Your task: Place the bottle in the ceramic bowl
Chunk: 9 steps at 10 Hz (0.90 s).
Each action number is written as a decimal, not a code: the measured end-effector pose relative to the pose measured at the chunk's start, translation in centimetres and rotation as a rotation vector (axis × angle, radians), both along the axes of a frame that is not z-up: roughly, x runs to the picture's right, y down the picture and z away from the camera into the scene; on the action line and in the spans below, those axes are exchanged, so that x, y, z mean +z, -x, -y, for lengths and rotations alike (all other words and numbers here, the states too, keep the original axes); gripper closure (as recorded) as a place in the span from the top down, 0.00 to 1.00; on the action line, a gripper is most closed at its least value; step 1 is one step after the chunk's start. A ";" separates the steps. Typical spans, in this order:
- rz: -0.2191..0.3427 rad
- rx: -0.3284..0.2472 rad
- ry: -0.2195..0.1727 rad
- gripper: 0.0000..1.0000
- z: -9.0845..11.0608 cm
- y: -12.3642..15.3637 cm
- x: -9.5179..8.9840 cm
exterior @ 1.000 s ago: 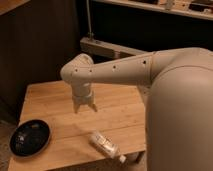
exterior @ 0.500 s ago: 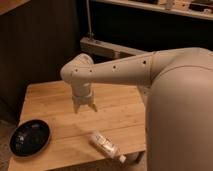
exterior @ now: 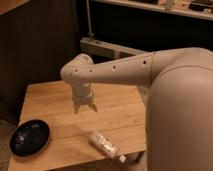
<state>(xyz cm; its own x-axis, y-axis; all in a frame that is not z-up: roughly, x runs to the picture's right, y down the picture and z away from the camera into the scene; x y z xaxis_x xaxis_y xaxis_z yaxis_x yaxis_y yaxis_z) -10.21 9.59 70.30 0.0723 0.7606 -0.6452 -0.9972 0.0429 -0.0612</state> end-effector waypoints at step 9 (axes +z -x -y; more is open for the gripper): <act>0.584 -0.494 -0.106 0.65 0.2 -0.6 -1.7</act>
<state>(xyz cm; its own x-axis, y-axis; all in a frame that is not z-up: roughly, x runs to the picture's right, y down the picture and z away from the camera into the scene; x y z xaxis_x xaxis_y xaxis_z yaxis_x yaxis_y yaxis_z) -9.61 9.38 68.60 0.7257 0.6073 -0.3233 -0.6680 0.5094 -0.5425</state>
